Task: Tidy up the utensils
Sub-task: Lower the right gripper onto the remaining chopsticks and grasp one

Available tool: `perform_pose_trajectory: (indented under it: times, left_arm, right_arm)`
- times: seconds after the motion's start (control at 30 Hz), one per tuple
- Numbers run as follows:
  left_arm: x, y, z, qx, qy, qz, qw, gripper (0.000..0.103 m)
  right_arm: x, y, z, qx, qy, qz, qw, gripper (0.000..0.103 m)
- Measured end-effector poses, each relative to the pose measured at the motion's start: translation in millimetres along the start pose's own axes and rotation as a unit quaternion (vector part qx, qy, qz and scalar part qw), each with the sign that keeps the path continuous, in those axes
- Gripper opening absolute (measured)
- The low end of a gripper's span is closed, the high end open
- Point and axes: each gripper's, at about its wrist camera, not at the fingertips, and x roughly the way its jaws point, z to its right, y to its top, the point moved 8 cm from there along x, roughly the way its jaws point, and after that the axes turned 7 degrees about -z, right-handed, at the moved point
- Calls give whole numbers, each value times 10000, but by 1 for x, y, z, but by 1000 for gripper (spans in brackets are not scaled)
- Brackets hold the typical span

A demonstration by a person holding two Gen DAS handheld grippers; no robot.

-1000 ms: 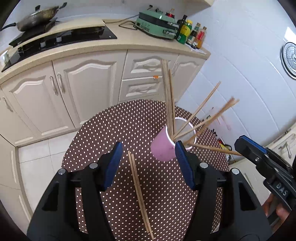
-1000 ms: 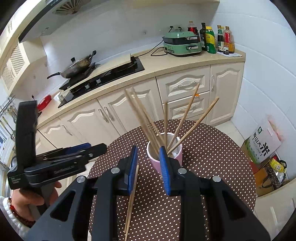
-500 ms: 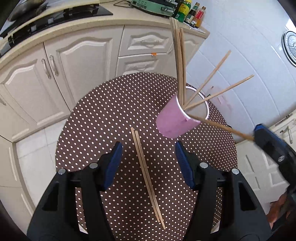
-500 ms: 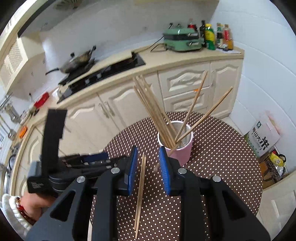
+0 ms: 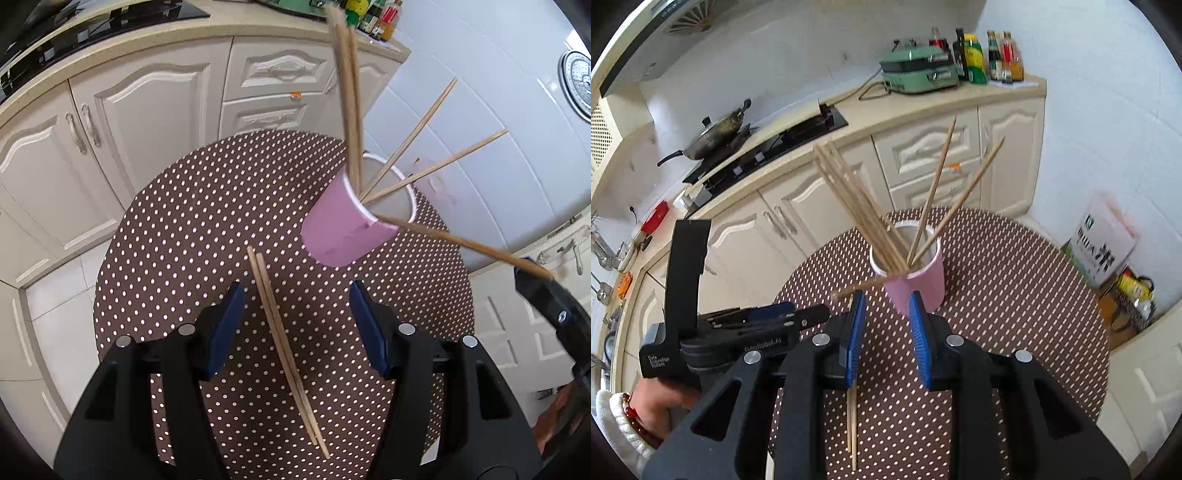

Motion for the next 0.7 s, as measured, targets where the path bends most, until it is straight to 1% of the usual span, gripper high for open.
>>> perform_pose_trajectory:
  times: [0.17,0.3,0.47,0.53,0.63,0.7]
  left_arm:
    - [11,-9,-10,-102,81,-150,9998,58]
    - [26,-14,-22,-253,154,-324,9990,52]
    - [47,-19,-32,-346,268,-550,9975,47]
    - [58,-23,-34,-375,283,-652,9968,47]
    - [73,-26,-34,-333,363,-775,9958,46]
    - [82,-28,-36,-271,487,-866,9947,45]
  right_arm:
    - [20,-17,-5,-18,121,-244,9996,23]
    - [43,-28,-4,57,146,-541,9984,23]
    - [76,-43,4,342,264,-900,9950,23]
    - [90,-49,8,448,298,-1052,9930,23]
    - [107,-56,10,624,390,-1238,9896,23]
    - [115,-59,11,688,415,-1336,9878,23]
